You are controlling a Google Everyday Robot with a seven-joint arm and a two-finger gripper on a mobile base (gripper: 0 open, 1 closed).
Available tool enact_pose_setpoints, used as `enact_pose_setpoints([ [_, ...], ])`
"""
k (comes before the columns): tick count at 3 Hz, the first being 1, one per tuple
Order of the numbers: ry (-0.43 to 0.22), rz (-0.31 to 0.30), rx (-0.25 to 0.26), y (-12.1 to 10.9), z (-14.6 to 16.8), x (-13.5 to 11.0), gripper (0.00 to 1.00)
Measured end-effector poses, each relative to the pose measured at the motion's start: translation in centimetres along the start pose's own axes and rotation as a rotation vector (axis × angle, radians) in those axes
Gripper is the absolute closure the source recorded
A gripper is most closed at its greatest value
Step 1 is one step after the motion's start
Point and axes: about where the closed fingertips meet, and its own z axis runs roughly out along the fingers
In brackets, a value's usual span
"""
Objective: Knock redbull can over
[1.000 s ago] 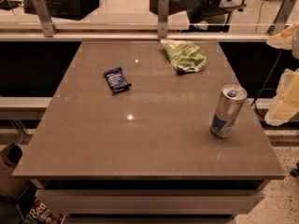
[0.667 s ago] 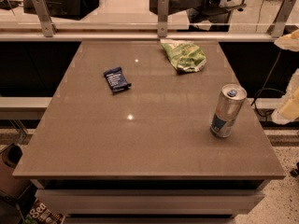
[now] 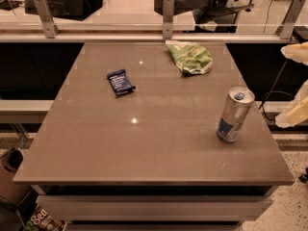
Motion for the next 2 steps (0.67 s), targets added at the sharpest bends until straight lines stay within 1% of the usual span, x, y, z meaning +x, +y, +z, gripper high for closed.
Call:
enact_pose_setpoints([
  [2, -0.312, 0.032, -0.019, -0.2, 3.5, -0.6, 0.00],
])
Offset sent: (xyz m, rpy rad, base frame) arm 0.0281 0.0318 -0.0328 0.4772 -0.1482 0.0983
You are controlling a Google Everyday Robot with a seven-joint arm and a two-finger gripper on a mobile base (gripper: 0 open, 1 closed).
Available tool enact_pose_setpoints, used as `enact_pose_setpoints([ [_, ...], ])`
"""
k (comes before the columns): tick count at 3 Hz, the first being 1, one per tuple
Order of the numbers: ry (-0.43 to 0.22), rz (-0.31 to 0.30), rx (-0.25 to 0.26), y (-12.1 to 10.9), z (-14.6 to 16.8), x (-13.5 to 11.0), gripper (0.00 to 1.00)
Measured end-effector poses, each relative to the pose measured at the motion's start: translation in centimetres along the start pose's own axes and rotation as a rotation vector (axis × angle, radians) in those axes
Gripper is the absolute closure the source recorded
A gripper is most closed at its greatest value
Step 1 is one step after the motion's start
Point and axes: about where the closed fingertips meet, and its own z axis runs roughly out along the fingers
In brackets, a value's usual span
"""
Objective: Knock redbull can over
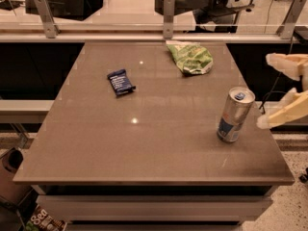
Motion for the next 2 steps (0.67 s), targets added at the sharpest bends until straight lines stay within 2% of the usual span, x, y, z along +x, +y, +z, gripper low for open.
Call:
enact_pose_setpoints([
  [1, -0.139, 0.016, -0.053, 0.4, 2.0, 0.8, 0.00],
  [2, -0.234, 0.036, -0.090, 0.9, 3.2, 1.8, 0.00],
])
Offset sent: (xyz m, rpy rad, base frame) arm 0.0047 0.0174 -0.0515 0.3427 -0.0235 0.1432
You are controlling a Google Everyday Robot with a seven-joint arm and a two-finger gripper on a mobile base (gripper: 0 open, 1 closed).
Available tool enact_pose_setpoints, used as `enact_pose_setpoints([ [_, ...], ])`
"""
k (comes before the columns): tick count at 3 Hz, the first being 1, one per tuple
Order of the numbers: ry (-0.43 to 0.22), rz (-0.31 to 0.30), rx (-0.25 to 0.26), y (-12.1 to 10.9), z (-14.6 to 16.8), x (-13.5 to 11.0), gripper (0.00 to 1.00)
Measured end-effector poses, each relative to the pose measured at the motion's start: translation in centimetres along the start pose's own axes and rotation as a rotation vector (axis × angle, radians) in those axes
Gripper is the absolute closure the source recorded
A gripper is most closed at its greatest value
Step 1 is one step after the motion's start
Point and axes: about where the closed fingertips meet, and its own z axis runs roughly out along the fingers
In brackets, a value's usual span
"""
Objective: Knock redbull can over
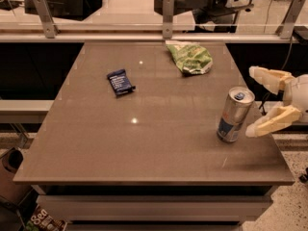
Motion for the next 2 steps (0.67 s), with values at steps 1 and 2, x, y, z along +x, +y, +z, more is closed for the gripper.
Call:
enact_pose_setpoints([
  [1, -0.054, 0.017, -0.020, 0.13, 0.41, 0.69, 0.00],
  [2, -0.091, 0.038, -0.036, 0.31, 0.55, 1.43, 0.00],
])
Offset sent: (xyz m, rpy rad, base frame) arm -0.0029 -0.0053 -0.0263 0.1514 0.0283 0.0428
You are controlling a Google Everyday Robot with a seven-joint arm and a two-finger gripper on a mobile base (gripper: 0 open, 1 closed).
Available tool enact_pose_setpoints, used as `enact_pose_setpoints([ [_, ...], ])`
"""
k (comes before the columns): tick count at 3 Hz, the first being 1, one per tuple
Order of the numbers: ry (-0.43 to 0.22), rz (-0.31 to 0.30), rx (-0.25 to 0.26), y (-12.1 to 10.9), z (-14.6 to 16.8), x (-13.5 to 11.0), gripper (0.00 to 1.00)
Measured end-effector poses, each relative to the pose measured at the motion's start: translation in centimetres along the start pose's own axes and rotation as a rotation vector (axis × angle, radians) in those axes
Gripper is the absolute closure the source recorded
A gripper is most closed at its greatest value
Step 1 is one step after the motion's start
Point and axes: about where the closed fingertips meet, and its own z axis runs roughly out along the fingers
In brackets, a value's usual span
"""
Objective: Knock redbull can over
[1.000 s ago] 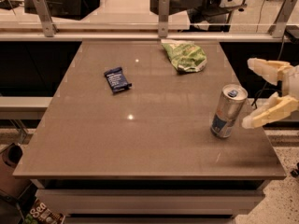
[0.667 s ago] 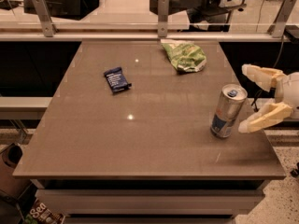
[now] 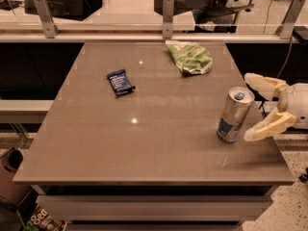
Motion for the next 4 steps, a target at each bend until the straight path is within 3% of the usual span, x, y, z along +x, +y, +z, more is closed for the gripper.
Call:
enact_pose_setpoints([
  [1, -0.027, 0.017, -0.009, -0.02, 0.05, 0.69, 0.00],
  [4, -0.073, 0.014, -0.010, -0.11, 0.32, 1.58, 0.65],
])
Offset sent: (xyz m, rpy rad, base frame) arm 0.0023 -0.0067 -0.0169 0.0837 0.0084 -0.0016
